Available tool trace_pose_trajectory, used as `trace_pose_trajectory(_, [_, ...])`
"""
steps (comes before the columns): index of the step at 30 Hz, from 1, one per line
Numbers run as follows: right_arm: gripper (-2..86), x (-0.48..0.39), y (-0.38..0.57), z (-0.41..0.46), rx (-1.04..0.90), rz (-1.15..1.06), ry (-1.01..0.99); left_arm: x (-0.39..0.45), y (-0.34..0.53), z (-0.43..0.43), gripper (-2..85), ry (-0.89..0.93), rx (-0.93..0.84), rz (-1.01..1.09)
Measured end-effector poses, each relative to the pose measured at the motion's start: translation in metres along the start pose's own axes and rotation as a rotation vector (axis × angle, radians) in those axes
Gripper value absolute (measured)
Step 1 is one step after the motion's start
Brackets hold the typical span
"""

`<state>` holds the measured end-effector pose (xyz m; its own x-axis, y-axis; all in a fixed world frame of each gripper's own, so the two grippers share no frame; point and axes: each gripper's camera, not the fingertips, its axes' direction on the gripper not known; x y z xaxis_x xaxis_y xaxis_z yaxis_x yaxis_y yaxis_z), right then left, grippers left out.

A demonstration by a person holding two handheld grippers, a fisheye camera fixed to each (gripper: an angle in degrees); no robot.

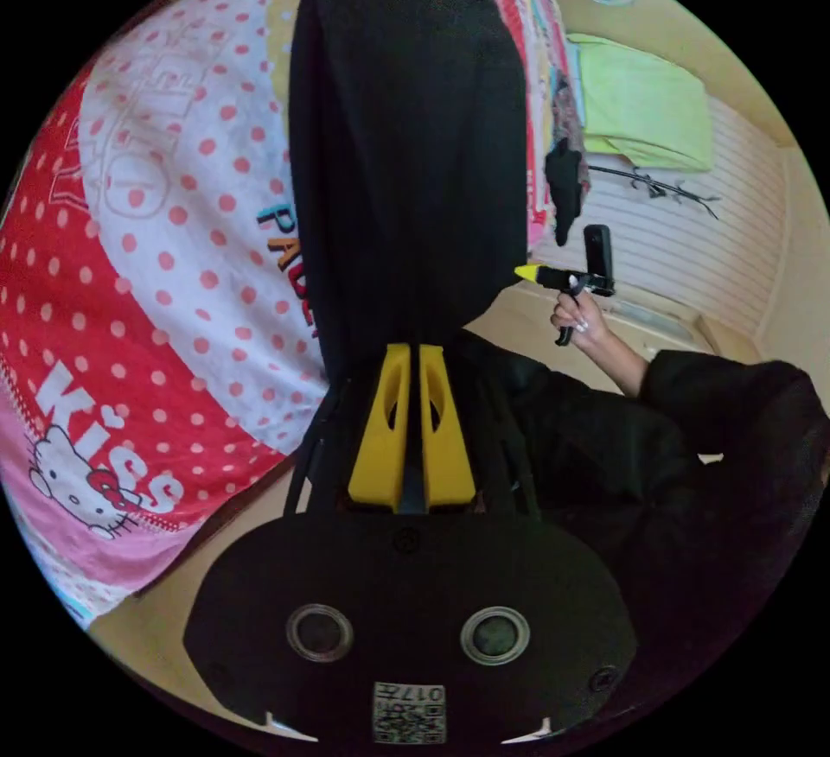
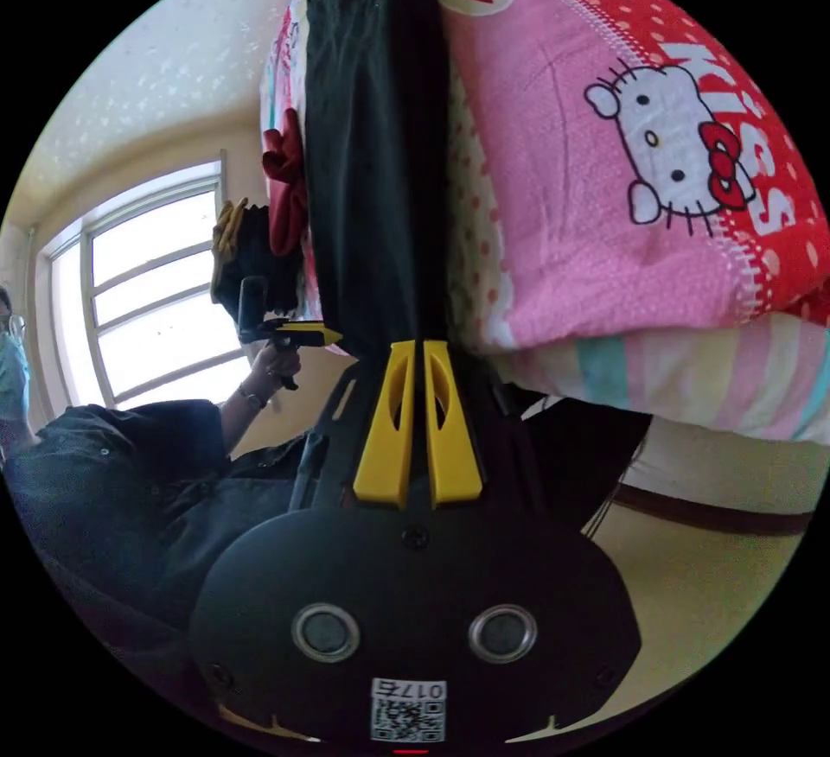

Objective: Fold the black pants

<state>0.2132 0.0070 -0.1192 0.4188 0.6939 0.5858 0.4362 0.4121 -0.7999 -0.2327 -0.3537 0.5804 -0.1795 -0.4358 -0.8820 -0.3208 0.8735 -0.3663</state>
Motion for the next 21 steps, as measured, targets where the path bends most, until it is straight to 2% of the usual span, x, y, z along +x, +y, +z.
trace_pose_trajectory(2, [3.0,-0.012,0.007,0.001,0.013,-0.026,-0.051,-0.001,0.011,-0.022,-0.1,-0.011,0.01,0.013])
trace_pose_trajectory(4, [2.9,-0.017,0.01,0.008,-0.023,-0.031,0.043,-0.009,0.017,-0.025,0.2,-0.11,-0.006,-0.019])
trace_pose_trajectory(6, [2.9,-0.008,0.006,0.021,-0.097,0.012,0.165,-0.019,0.016,-0.019,1.1,-0.071,-0.031,-0.045])
trace_pose_trajectory(8, [3.4,-0.004,-0.001,0.014,-0.104,0.026,0.201,-0.025,0.01,-0.013,6.5,-0.009,-0.083,-0.051])
trace_pose_trajectory(9, [4.1,-0.005,-0.004,0.0,-0.061,0.003,0.175,-0.025,0.009,-0.014,8.2,-0.005,-0.078,-0.049])
trace_pose_trajectory(12, [7.8,-0.003,-0.019,-0.042,0.059,-0.03,0.116,-0.034,0.01,-0.043,11.4,0.049,0.098,-0.057])
trace_pose_trajectory(14, [10.6,0.004,-0.034,-0.059,0.081,-0.034,0.108,-0.055,0.009,-0.064,12.4,0.15,0.259,-0.09])
trace_pose_trajectory(15, [11.6,0.01,-0.046,-0.066,0.087,-0.052,0.094,-0.061,0.007,-0.066,12.7,0.179,0.285,-0.096])
trace_pose_trajectory(19, [12.6,0.032,-0.087,-0.06,0.016,-0.083,-0.027,-0.094,-0.025,-0.057,13.4,0.309,0.27,-0.127])
trace_pose_trajectory(21, [11.7,0.044,-0.114,-0.043,-0.018,-0.078,-0.194,-0.097,-0.043,-0.046,10.7,0.308,0.216,-0.11])
